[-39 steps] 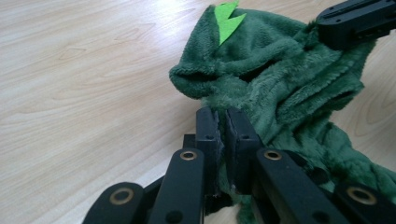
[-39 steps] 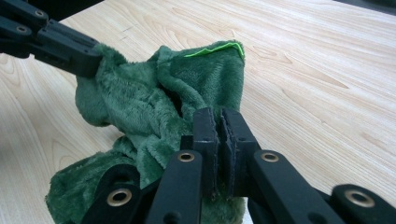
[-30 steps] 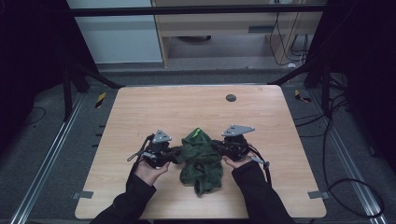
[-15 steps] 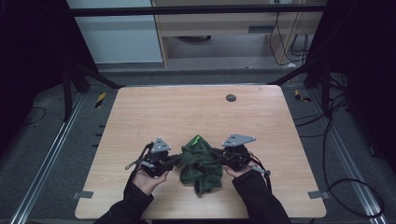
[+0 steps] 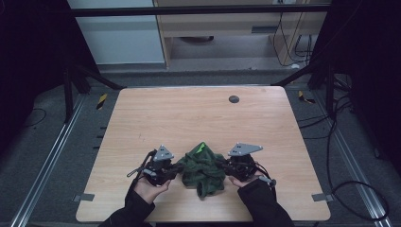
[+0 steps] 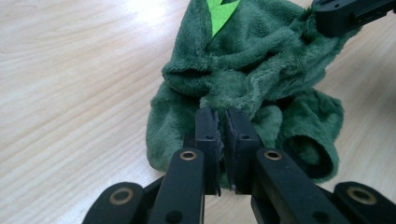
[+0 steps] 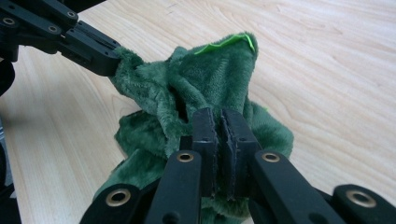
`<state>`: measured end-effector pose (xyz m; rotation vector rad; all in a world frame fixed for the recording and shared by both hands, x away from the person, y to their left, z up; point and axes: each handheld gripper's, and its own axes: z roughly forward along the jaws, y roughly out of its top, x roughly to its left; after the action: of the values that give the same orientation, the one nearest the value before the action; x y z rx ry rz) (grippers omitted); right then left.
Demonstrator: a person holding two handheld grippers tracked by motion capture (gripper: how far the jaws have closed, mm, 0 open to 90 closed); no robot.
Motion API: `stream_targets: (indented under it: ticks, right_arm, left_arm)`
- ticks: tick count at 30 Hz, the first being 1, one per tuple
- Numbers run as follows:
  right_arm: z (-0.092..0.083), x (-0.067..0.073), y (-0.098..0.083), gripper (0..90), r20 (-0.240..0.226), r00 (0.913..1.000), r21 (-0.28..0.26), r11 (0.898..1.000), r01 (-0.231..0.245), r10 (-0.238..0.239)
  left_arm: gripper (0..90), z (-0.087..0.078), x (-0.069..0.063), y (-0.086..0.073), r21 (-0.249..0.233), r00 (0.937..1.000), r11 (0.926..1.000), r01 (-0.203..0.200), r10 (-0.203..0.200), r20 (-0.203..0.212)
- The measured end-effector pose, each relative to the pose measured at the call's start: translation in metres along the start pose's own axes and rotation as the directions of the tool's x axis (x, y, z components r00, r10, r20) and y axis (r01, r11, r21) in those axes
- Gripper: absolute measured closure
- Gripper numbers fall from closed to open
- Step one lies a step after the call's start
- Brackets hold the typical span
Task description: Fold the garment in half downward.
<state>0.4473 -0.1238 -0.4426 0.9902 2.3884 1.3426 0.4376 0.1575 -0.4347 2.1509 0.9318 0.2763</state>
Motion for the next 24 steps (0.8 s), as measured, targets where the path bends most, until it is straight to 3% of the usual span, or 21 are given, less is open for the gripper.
stream_targets:
  ticks: [8,24]
  right_arm:
    - [-0.004,0.007,-0.016,84.7,-0.03,0.999,0.027,0.999,-0.032,0.033]
    - [-0.004,0.014,-0.039,83.9,-0.067,0.9955,0.077,0.995,-0.063,0.068]
  left_arm:
    - [84.6,0.002,-0.01,-0.01,0.03,1.0,0.9995,-0.007,0.007,0.006]
    - [84.3,0.012,-0.018,-0.027,0.107,0.999,0.9942,-0.013,0.009,0.043]
